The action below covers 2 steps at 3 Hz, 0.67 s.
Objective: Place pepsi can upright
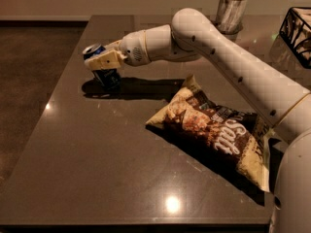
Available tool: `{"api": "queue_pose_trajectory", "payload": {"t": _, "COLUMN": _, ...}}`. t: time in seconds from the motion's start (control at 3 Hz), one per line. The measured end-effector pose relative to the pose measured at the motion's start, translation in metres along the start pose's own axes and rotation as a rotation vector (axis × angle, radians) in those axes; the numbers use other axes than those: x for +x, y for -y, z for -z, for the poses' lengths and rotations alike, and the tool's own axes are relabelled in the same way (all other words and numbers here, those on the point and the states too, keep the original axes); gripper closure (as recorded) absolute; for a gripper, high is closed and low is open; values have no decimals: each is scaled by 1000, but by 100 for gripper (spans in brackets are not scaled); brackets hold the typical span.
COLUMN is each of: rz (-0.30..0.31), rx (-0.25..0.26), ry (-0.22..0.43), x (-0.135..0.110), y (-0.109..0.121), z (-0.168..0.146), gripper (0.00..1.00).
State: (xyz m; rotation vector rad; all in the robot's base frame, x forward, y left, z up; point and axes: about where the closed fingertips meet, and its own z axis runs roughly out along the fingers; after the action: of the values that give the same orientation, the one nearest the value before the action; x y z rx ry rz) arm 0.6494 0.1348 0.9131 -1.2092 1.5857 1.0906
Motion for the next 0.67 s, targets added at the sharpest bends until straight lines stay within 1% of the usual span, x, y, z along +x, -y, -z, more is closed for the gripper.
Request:
{"api": "queue_pose_trajectory", "payload": {"t": 0.33, "rz": 10, "rx": 10, "ry": 27, "x": 3, "y": 5, "z": 6, "gripper": 51}}
{"api": "queue_pose_trajectory", "payload": {"t": 0.67, "rz": 20, "rx": 28, "ry": 38, "x": 7, "y": 7, "z": 10, "gripper": 27}}
